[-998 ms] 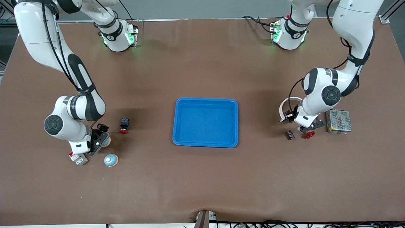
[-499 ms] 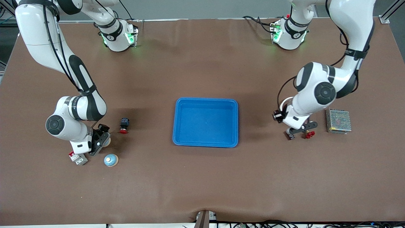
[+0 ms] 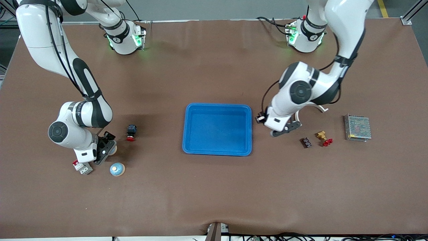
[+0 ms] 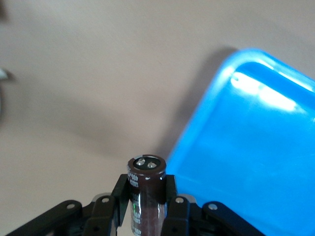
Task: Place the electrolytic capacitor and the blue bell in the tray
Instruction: 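Lift the capacitor with the left gripper while the right gripper grasps the bell, then drop the capacitor in the tray while the right gripper lifts the bell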
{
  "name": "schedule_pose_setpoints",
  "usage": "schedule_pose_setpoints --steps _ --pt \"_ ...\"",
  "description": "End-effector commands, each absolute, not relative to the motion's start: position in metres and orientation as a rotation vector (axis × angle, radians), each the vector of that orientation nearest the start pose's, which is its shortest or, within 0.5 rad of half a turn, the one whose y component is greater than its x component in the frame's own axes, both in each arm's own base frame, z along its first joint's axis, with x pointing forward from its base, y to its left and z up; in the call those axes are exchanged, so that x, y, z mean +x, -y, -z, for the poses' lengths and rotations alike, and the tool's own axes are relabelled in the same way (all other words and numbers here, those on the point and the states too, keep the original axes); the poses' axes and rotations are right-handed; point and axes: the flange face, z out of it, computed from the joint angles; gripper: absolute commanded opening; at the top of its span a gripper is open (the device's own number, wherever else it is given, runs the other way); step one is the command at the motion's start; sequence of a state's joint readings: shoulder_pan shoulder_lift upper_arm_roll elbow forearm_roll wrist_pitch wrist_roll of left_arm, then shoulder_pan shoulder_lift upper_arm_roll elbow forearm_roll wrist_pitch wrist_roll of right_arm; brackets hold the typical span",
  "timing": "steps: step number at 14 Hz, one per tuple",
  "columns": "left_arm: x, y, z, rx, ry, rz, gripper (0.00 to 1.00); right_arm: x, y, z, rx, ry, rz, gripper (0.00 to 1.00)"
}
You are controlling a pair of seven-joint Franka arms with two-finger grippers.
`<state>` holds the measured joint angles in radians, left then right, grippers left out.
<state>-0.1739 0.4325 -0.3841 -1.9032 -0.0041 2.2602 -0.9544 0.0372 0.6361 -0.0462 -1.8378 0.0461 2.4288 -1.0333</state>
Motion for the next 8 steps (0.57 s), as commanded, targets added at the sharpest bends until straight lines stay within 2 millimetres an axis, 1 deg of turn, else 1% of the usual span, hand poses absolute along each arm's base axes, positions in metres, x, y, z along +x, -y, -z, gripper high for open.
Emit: schedule_pose_setpoints --steps 1,3,5,6,8 --pt "0.542 0.349 -0.273 -3.133 0.791 -0.266 0.0 0.639 0.006 -0.177 -2.729 1.487 -0.034 0.63" --pt "0.535 0.364 -0.254 -3.127 0.859 -0.271 0.0 0.639 0.006 -0.177 -2.73 1.485 -0.034 0.52" --pt "0.531 0.373 -0.239 -3.104 0.969 -0.27 0.0 0.64 0.006 -0.178 -2.735 1.453 -0.027 0.51" --pt "0.526 0.38 -0.236 -3.097 0.973 -0.276 0.0 0.641 0.007 -0.18 -2.736 1.429 -0.02 0.51" --pt "0.519 0.384 -0.222 -3.073 0.987 -0.303 0.0 0.643 0.005 -0.185 -2.74 1.425 -0.011 0.51"
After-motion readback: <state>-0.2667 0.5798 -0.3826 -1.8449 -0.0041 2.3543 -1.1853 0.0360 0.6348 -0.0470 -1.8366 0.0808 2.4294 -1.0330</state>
